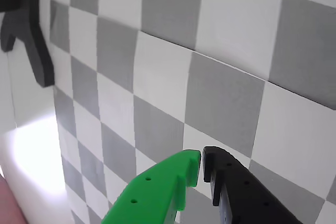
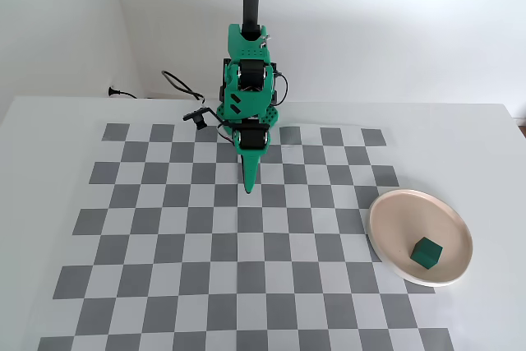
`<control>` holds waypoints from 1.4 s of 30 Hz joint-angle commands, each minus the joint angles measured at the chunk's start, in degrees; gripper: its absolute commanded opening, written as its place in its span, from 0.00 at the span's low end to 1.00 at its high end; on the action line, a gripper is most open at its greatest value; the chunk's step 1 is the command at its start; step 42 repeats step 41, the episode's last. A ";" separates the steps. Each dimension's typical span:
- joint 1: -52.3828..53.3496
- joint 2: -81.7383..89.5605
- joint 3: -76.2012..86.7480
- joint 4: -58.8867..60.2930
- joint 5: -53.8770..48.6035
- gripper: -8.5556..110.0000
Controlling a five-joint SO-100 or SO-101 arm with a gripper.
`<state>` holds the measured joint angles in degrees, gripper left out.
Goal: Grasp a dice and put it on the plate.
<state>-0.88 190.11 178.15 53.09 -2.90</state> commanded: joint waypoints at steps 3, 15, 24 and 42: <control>1.85 1.05 -0.88 0.53 6.42 0.04; 1.32 1.05 -0.88 0.97 3.78 0.04; 1.32 1.05 -0.88 0.62 3.78 0.04; 1.32 1.05 -0.88 0.62 3.78 0.04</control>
